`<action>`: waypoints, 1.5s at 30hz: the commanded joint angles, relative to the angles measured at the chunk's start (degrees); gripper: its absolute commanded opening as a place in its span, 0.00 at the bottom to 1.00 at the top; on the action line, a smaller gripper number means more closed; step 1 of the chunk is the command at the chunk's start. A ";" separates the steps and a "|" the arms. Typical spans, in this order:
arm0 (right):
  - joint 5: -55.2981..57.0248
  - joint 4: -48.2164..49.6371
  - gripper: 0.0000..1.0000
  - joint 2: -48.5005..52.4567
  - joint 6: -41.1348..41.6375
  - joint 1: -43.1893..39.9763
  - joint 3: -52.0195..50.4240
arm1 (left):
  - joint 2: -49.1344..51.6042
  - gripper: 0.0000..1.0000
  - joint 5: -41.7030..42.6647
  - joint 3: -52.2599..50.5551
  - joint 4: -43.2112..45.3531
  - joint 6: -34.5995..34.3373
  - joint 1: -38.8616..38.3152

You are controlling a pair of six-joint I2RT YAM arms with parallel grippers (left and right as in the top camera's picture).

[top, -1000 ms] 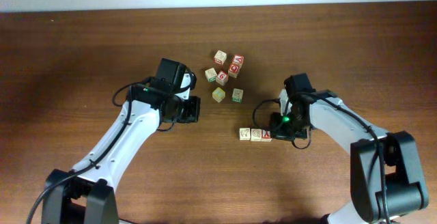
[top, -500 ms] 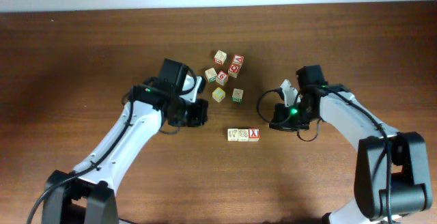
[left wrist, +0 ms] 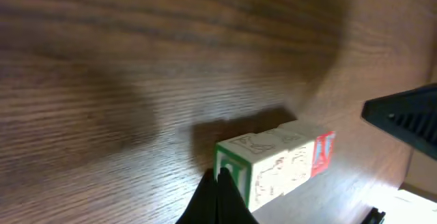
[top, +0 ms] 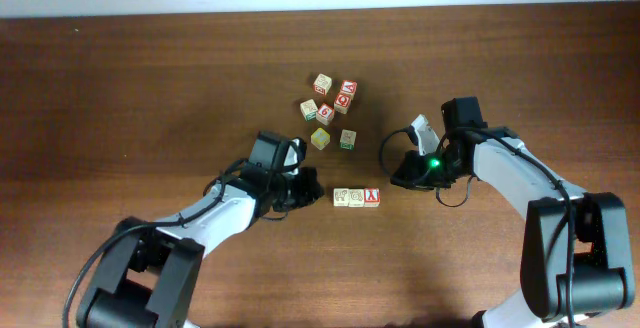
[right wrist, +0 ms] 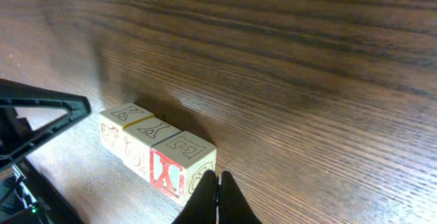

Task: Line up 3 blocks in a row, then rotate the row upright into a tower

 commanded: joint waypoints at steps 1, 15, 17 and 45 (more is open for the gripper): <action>0.13 0.33 0.04 0.13 0.28 -0.22 -0.48 | 2.36 0.00 2.27 0.04 1.36 -0.46 -0.35; -0.22 -1.46 0.04 0.13 0.22 -0.15 -4.07 | 2.36 0.00 2.05 0.04 1.81 -0.13 -2.80; -1.95 -0.96 0.04 0.15 0.94 -0.15 -5.22 | 2.36 0.00 2.08 0.04 1.81 -0.15 -2.80; -9.75 5.84 0.04 4.00 1.70 2.58 -5.81 | 2.36 0.00 2.51 0.22 2.03 -0.11 -2.80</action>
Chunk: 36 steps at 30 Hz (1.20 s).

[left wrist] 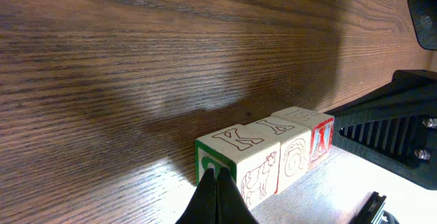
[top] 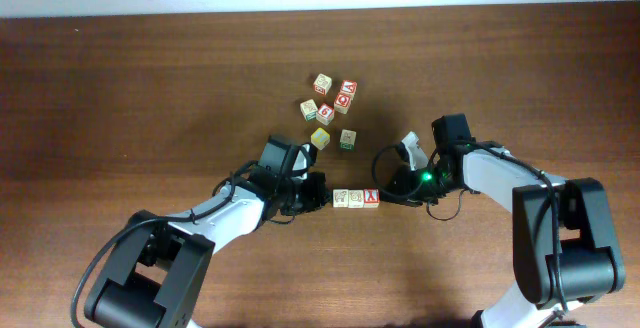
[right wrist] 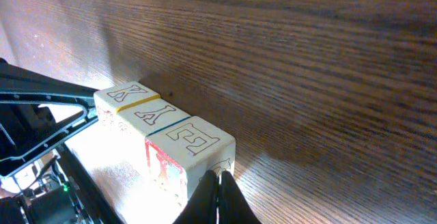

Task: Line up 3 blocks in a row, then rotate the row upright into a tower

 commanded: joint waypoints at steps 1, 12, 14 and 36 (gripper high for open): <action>-4.04 0.28 0.04 0.39 -0.66 0.94 -0.04 | 0.48 0.00 1.11 0.22 0.35 -0.11 -0.13; -5.70 -2.40 0.04 -7.08 2.05 4.83 2.45 | 0.48 0.00 1.14 0.22 0.59 -0.11 -0.13; -5.73 -2.40 0.04 -7.08 2.91 5.07 3.10 | 0.48 0.00 1.14 0.22 0.61 -0.11 -0.13; 3.98 -3.21 0.04 -7.06 11.26 14.27 8.44 | -0.55 0.00 1.55 0.87 -0.09 1.05 2.97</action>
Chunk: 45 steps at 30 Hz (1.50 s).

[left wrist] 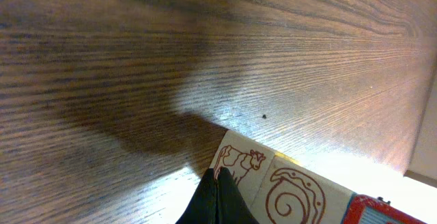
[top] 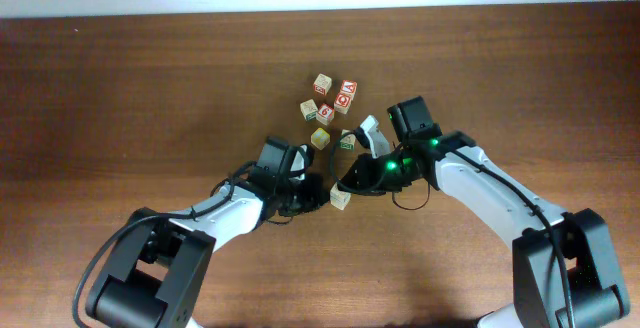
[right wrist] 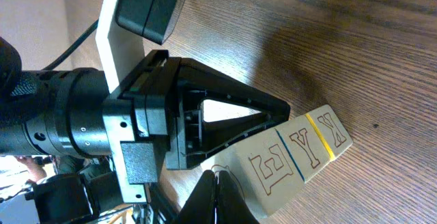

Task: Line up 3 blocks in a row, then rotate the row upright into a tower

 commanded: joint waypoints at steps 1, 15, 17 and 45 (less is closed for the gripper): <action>5.51 -2.78 0.04 0.63 -0.13 0.28 2.32 | -3.72 0.00 -0.44 2.43 -2.56 3.87 3.82; 39.52 -44.33 0.25 -31.71 -6.97 0.20 39.15 | -34.82 0.99 -22.95 21.00 -36.30 21.42 15.15; 39.82 -46.88 0.99 -40.24 -6.97 0.20 39.12 | -35.06 0.99 -22.91 20.98 -38.60 21.38 15.10; 43.82 28.13 0.99 -96.24 -18.16 -19.10 -58.40 | -35.01 0.99 -22.88 20.98 -38.60 21.38 15.10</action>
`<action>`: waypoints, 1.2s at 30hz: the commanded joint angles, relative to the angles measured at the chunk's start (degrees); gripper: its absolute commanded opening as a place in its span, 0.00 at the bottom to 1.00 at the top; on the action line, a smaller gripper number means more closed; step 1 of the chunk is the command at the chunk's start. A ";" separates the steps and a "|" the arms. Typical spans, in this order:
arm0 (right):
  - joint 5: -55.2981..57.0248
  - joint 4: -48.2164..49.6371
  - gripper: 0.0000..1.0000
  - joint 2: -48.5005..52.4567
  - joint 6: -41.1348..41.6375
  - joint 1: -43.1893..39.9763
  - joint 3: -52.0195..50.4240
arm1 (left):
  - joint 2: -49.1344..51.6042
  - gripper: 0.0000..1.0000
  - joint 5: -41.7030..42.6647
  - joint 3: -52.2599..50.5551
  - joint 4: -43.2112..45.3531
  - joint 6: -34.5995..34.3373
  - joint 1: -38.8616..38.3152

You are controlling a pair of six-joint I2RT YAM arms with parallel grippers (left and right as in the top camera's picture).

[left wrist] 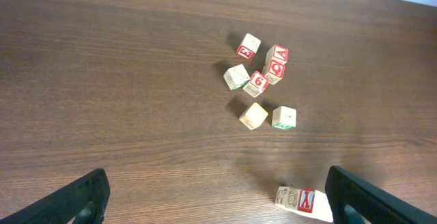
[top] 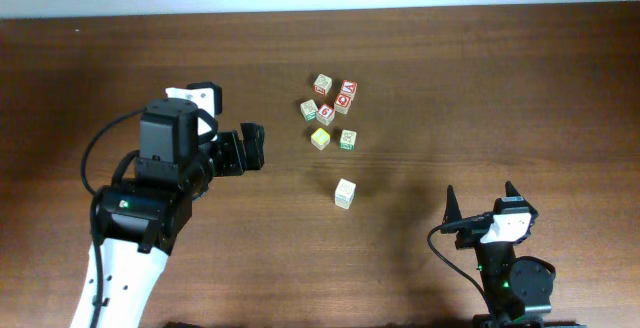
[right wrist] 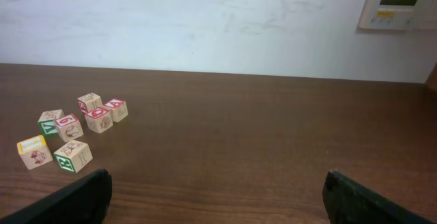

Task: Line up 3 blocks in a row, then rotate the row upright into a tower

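Observation:
The three joined blocks (top: 345, 193) show from overhead as a single block's footprint mid-table, seemingly stood on end as a column. In the left wrist view the same three blocks (left wrist: 295, 200) show a cow, a spiral and a red X face. My left gripper (top: 240, 153) hangs open, high above the table's left half, its fingertips (left wrist: 82, 197) wide apart with nothing between them. My right gripper (top: 480, 203) is pulled back to the near right edge, also open and empty, with its fingertips (right wrist: 75, 200) spread. The column is out of the right wrist view.
A loose cluster of several lettered blocks (top: 330, 113) lies behind the column, also seen as a cluster (left wrist: 263, 80) from the left wrist and as a group (right wrist: 68, 132) at the left of the right wrist view. A white wall with a thermostat (right wrist: 403, 2) stands beyond the table.
Both grippers were shut and pressing on the ends of the tilted block row. Now both are open and far from it: left raised at the left, right back at the near right. The blocks stand alone.
First the three blocks lay in a flat row with both shut grippers a little off either end. Then the grippers touched its two ends. Then the row was tilted between them. Now it stands alone and both arms have withdrawn, open.

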 commanded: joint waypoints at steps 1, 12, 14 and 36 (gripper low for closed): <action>-0.13 0.13 0.98 -0.70 0.07 -0.04 -0.59 | -0.28 0.99 -0.22 0.22 0.07 0.68 0.22; -0.13 0.13 0.99 -0.70 0.07 -0.04 -0.59 | -46.95 0.99 -5.97 -55.93 38.60 16.94 6.38; -0.13 0.13 0.98 -0.68 0.07 -0.04 -0.59 | -54.31 0.99 -5.97 -60.96 39.28 23.74 7.85; -0.13 0.13 0.99 -0.70 0.07 -0.04 -0.59 | -64.96 0.99 -5.97 -63.87 36.59 28.96 8.35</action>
